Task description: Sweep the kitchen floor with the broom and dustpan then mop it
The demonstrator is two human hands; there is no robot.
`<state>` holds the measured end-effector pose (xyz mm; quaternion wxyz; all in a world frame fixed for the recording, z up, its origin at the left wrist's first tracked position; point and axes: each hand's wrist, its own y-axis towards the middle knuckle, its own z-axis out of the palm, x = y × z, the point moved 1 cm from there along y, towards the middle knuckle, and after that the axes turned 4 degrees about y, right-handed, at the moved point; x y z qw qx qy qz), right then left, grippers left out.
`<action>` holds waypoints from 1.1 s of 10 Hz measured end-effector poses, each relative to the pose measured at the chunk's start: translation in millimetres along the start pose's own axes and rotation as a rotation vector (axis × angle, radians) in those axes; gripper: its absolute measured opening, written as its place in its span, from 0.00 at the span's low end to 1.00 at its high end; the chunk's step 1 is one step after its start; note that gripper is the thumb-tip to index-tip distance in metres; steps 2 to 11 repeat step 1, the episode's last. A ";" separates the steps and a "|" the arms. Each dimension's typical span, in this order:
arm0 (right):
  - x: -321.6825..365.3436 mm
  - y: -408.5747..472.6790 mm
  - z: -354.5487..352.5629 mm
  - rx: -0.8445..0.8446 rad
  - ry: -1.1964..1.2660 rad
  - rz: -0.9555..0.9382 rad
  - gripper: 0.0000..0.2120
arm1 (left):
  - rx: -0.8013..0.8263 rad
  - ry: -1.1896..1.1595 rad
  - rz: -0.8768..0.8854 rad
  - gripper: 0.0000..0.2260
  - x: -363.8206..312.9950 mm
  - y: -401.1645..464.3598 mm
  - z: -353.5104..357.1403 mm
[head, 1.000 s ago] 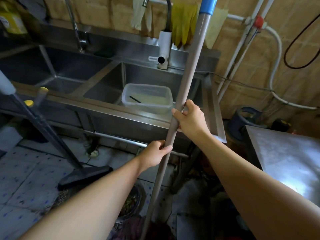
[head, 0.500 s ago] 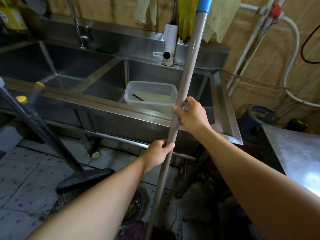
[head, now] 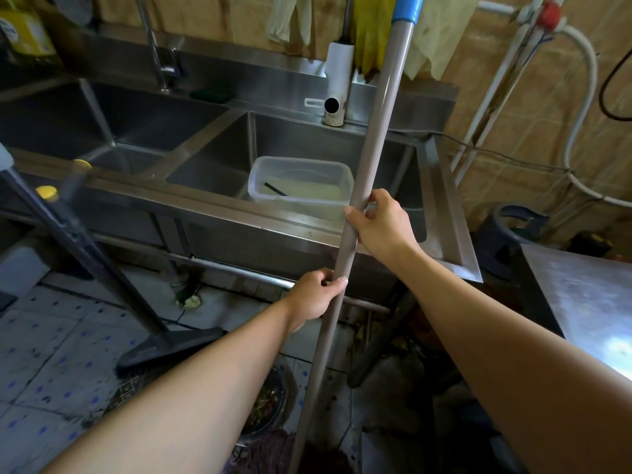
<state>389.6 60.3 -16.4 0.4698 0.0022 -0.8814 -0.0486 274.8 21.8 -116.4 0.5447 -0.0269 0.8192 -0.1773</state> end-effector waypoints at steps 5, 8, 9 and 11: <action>2.0 -4.3 -4.2 0.042 -0.013 0.024 0.18 | -0.005 0.028 -0.011 0.14 -2.3 -3.8 -2.1; 2.0 -4.3 -4.2 0.042 -0.013 0.024 0.18 | -0.005 0.028 -0.011 0.14 -2.3 -3.8 -2.1; 2.0 -4.3 -4.2 0.042 -0.013 0.024 0.18 | -0.005 0.028 -0.011 0.14 -2.3 -3.8 -2.1; 2.0 -4.3 -4.2 0.042 -0.013 0.024 0.18 | -0.005 0.028 -0.011 0.14 -2.3 -3.8 -2.1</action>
